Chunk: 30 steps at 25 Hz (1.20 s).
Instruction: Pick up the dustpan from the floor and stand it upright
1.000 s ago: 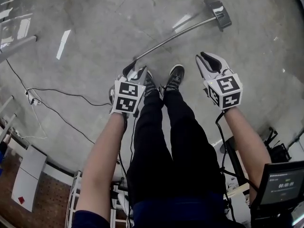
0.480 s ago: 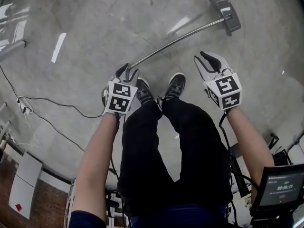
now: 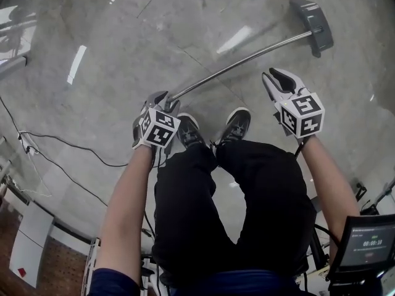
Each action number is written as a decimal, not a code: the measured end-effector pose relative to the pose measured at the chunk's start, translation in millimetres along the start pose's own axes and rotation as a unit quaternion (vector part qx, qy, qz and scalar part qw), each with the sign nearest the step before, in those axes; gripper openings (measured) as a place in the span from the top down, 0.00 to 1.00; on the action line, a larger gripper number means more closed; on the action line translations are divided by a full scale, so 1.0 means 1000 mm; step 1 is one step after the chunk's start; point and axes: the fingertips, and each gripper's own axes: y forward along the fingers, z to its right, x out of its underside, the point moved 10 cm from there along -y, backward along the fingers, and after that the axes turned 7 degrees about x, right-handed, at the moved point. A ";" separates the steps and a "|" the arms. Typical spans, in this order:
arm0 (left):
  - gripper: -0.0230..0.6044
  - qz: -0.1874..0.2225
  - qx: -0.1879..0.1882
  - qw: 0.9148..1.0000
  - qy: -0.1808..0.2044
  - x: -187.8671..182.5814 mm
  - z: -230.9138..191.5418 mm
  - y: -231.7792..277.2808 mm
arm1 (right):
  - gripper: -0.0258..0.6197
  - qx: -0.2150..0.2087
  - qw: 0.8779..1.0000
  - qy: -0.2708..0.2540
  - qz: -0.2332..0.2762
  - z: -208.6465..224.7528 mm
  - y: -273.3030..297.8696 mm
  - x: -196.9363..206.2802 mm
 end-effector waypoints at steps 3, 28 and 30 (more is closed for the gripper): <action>0.66 -0.027 0.008 1.000 0.009 0.017 0.003 0.025 | 0.80 -0.003 1.000 0.000 0.004 0.005 0.015 0.003; 0.82 -0.107 0.069 0.987 0.100 0.019 0.000 0.087 | 0.82 -0.047 0.999 -0.016 0.009 -0.006 0.049 0.020; 0.82 -0.103 0.069 0.987 0.099 0.017 0.003 0.077 | 0.82 -0.049 0.999 -0.015 0.009 -0.013 0.042 0.019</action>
